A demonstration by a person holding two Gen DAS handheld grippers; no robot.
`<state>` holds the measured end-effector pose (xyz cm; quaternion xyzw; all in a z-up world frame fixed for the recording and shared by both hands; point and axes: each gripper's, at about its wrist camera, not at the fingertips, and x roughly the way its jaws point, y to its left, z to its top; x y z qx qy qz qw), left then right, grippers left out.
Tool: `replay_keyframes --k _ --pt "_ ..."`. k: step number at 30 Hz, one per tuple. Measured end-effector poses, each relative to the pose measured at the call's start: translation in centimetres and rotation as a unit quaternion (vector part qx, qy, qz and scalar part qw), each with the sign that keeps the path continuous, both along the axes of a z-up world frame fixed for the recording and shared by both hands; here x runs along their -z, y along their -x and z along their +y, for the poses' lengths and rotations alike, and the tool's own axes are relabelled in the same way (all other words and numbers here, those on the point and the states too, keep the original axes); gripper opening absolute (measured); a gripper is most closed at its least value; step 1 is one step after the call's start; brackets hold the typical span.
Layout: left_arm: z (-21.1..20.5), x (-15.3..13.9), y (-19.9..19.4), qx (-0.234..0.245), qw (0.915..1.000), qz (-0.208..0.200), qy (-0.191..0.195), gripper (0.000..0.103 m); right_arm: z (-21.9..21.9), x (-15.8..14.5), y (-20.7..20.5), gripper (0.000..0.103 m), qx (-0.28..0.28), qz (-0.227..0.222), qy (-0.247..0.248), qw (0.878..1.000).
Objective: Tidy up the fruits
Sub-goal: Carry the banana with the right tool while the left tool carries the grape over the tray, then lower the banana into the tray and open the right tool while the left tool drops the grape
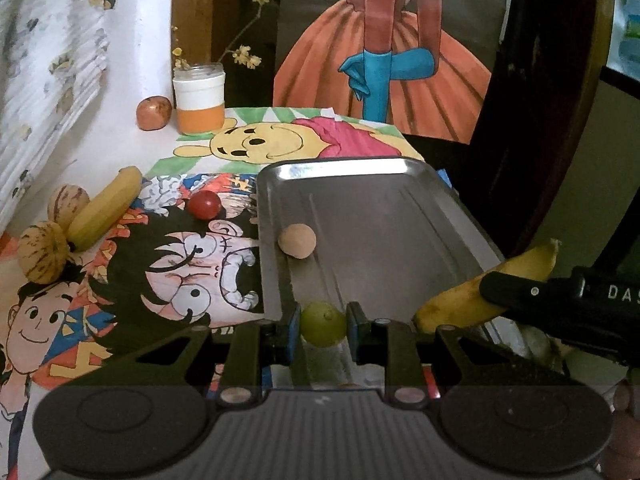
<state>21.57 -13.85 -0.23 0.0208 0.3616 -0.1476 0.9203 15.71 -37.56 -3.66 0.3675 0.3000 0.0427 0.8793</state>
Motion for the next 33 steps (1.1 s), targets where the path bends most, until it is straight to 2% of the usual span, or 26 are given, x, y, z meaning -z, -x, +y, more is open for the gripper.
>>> replay_keyframes --k 8,33 --pt "-0.8 0.6 -0.6 -0.003 0.9998 0.011 -0.014 0.027 -0.4 0.2 -0.7 0.034 0.0 0.001 -0.002 1.0" --pt "-1.0 1.1 -1.1 -0.004 0.9995 0.03 -0.012 0.027 0.2 0.2 -3.6 0.034 0.005 0.016 0.016 1.0"
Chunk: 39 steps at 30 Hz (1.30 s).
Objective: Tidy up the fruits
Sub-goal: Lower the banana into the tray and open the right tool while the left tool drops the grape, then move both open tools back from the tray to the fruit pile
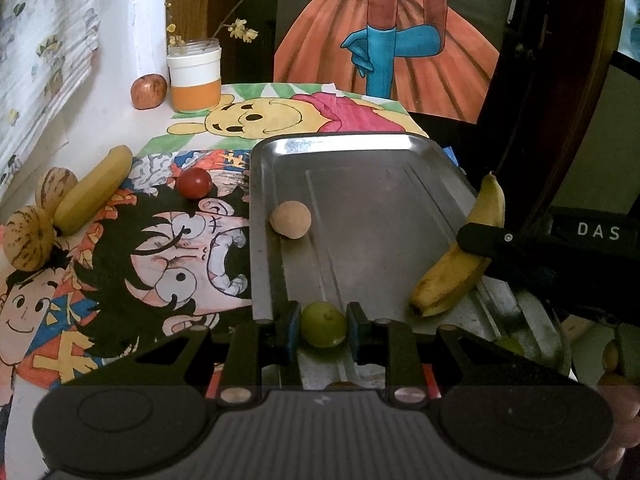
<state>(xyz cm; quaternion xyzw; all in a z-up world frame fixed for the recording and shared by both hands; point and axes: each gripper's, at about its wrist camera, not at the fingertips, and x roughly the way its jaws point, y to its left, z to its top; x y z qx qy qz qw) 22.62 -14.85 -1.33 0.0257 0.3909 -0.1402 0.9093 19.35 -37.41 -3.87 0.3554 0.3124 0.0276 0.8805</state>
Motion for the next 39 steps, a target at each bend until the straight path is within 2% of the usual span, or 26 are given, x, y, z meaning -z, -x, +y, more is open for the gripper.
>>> replay_keyframes --k 12,15,16,17,21,26,39 --pt "0.4 -0.4 0.2 -0.009 0.9999 0.002 0.012 0.029 0.3 -0.1 -0.3 0.035 0.0 0.005 0.008 1.0" --pt "0.9 -0.9 0.5 -0.017 0.9995 0.0 0.025 0.034 0.3 -0.2 -0.3 0.042 -0.004 0.007 0.014 1.0" --pt "1.1 -1.0 0.6 -0.02 0.9993 0.0 0.03 0.036 0.3 -0.3 -0.2 0.049 -0.005 0.007 0.013 1.0" --pt "1.3 -1.2 0.7 -0.025 0.9991 0.0 0.034 0.04 0.2 -0.2 -0.1 0.051 -0.007 0.007 0.009 1.0" --pt "2.1 -1.9 1.3 -0.041 0.998 -0.007 0.048 0.056 0.3 -0.3 0.5 0.052 -0.011 0.008 0.011 1.0" --pt "3.2 -3.0 2.4 -0.061 0.9959 -0.025 0.062 0.075 0.9 -1.3 1.7 0.063 -0.019 -0.006 0.028 0.999" --pt "6.2 -6.1 6.4 -0.1 0.9888 -0.082 0.076 0.1 3.6 -5.7 6.1 0.09 -0.048 -0.057 0.134 0.988"
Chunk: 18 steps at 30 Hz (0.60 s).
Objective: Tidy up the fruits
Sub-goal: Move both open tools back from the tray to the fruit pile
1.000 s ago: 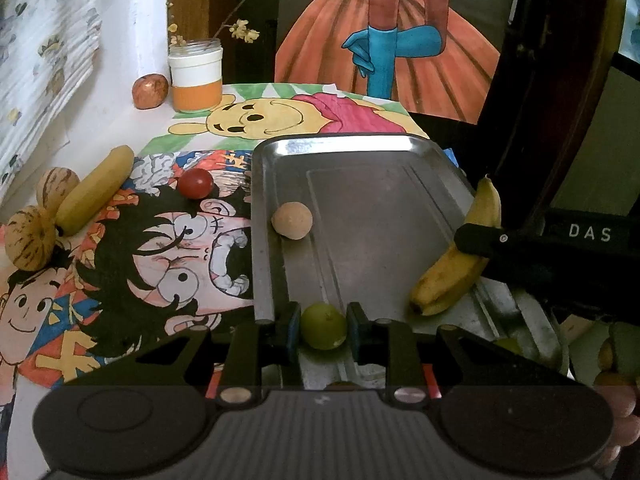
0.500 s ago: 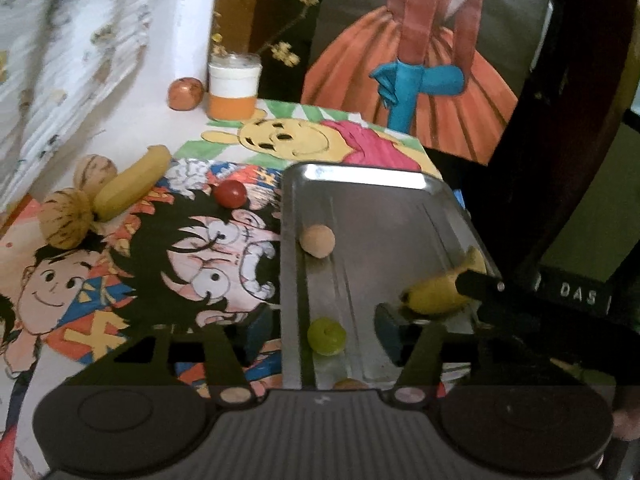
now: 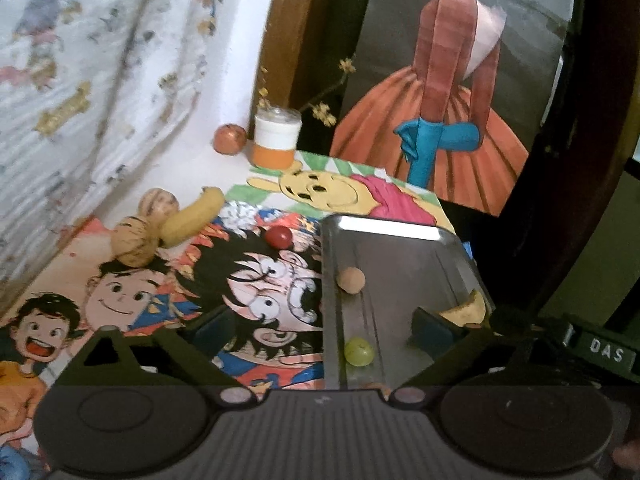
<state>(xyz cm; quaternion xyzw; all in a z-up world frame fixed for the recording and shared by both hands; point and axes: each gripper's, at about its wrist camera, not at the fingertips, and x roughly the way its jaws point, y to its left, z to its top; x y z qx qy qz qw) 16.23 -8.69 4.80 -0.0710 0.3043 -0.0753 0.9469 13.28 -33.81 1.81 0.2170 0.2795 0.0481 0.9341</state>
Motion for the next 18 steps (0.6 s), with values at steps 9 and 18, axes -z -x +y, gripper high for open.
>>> replay_keyframes --k 9,18 --pt "2.0 -1.6 3.8 -0.009 0.9979 -0.054 -0.036 0.103 1.4 -2.2 3.1 0.102 -0.019 -0.013 0.035 0.999" --pt "4.0 -1.0 5.8 0.003 0.9986 -0.033 -0.04 0.103 3.1 -1.7 5.2 0.102 -0.052 0.03 0.085 0.995"
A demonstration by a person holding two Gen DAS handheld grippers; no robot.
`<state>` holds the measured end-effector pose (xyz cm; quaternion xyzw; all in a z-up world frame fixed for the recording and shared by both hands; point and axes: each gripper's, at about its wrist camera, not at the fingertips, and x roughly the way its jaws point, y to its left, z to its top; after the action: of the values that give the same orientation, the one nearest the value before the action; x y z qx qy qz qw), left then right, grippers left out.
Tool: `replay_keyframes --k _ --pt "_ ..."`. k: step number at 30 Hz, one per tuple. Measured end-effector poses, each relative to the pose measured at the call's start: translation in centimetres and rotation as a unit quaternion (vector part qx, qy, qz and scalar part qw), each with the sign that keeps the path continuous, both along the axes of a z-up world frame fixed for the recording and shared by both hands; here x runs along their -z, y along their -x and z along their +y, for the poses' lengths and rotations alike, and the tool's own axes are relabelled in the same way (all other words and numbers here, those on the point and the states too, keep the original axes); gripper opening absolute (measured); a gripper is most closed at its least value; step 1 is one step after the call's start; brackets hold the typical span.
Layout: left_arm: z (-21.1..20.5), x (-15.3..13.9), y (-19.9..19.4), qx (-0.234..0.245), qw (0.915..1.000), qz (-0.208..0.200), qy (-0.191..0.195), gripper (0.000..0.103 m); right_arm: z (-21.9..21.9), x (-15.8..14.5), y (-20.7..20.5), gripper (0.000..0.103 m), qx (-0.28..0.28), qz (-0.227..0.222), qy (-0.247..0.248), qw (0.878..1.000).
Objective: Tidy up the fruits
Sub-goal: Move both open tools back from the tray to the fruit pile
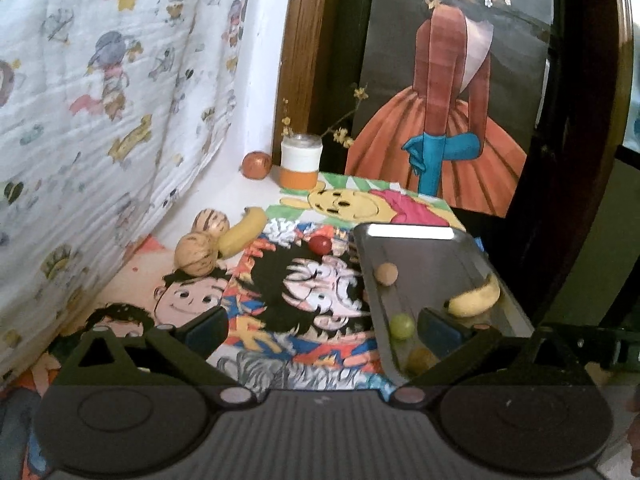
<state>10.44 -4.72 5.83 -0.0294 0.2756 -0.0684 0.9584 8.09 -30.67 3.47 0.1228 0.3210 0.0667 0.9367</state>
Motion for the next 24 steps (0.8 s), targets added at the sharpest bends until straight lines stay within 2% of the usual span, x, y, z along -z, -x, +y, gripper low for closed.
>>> replay_keyframes --k 15,18,24 --pt "1.3 3.5 1.2 -0.003 0.9969 0.059 -0.052 0.103 4.6 2.9 0.7 0.102 -0.041 0.091 0.04 0.994" --pt "1.6 4.0 1.3 -0.007 0.9953 0.065 -0.072 0.103 5.4 3.0 0.7 0.102 -0.045 0.099 0.053 0.993" --pt "2.9 4.0 1.4 -0.01 0.9959 0.06 -0.067 0.103 7.1 1.9 0.4 0.102 -0.062 0.096 0.082 0.99"
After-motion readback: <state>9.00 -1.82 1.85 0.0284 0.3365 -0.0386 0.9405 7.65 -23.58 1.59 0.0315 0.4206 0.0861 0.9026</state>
